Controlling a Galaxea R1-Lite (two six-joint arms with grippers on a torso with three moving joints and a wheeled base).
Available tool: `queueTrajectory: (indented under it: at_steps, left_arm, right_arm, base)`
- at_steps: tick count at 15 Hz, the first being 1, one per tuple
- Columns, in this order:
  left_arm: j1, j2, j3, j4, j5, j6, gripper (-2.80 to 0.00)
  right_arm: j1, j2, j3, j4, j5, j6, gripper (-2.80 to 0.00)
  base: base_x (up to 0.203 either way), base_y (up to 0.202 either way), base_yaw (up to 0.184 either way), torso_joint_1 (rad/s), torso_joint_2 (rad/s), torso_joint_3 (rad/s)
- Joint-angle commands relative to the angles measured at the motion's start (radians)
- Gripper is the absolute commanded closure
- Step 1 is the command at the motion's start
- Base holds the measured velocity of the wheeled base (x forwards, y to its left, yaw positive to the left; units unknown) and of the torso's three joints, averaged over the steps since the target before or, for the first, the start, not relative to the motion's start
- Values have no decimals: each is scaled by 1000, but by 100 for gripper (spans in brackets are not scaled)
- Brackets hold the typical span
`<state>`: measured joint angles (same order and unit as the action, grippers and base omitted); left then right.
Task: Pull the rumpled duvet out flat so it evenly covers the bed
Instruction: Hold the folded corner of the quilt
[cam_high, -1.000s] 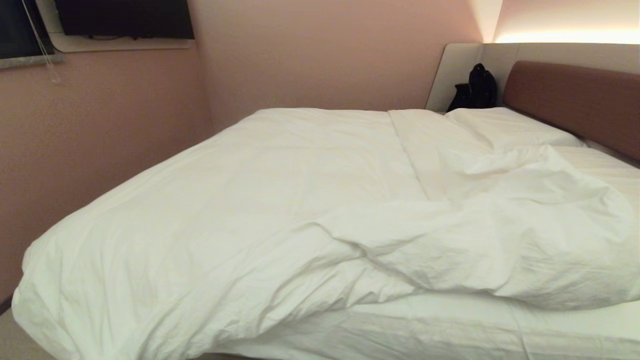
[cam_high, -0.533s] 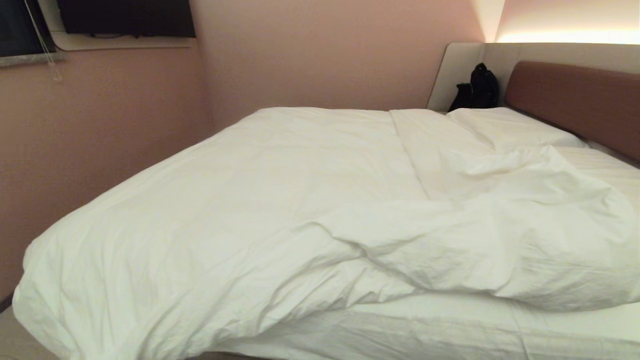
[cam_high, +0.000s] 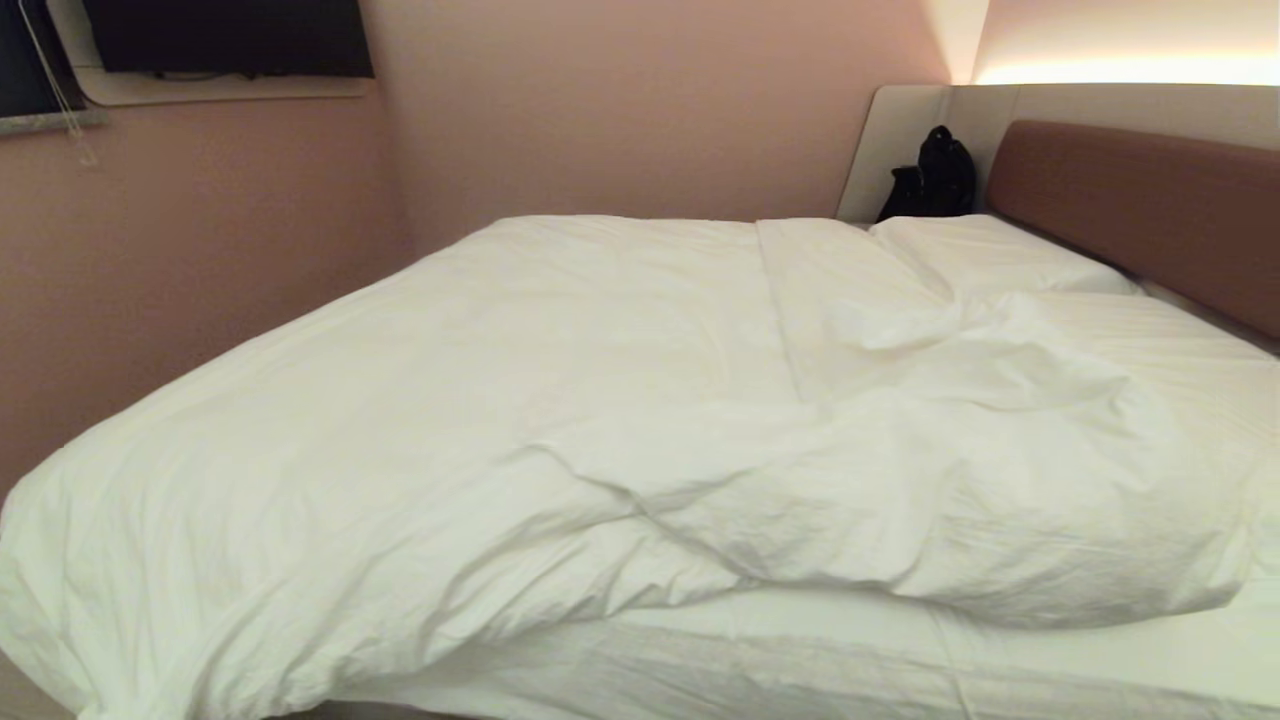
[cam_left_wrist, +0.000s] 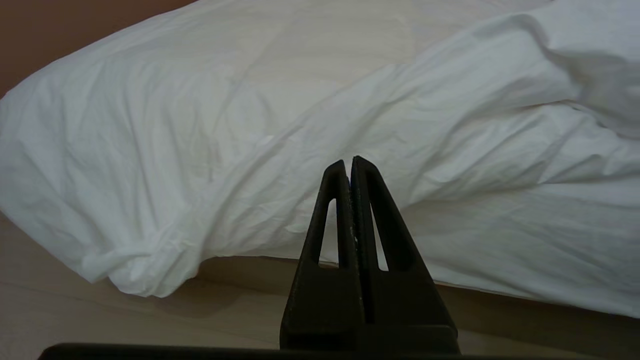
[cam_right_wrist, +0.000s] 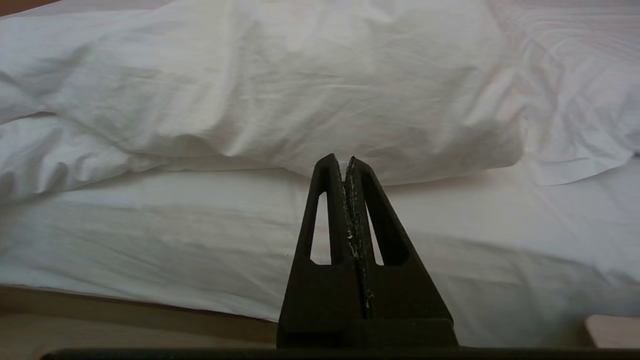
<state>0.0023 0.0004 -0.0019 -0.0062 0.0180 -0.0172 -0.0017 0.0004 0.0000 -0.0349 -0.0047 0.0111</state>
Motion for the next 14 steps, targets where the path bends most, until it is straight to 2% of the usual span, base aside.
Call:
queueTrajectory:
  at_steps: [1, 5, 14]
  left_arm:
    - [-1, 0, -1, 0, 0, 0, 0]
    - [1, 0, -1, 0, 0, -3, 0]
    - [1, 0, -1, 0, 0, -6, 0]
  right_arm:
    - [0, 0, 0, 0, 0, 0, 0]
    - [0, 0, 0, 0, 0, 0, 0]
    - [0, 0, 0, 0, 0, 0, 0]
  base:
    - [0, -197, 0, 7, 2, 4]
    - [0, -153, -2, 1, 2, 1]
    - [0, 0, 0, 0, 0, 0]
